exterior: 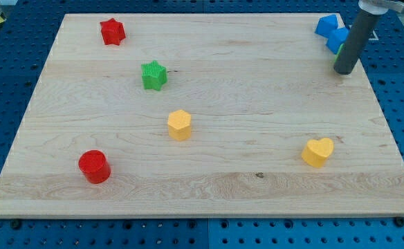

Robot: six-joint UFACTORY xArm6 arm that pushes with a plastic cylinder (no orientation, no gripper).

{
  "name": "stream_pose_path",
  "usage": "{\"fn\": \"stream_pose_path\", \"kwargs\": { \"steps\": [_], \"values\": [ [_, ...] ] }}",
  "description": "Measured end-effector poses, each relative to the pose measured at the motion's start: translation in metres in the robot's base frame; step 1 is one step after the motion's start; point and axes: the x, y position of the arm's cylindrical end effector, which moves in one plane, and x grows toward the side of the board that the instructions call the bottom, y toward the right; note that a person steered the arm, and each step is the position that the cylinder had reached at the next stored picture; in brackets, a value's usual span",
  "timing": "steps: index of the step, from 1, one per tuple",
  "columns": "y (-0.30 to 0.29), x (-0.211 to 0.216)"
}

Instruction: Move your arm away from the green circle

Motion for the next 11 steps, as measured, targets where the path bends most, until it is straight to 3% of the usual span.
{"fn": "stream_pose_path", "kwargs": {
  "steps": [6,8,11],
  "values": [
    [0.0,0.0],
    [-0.079,-0.005],
    [-0.111,-0.006]
  ]
}}
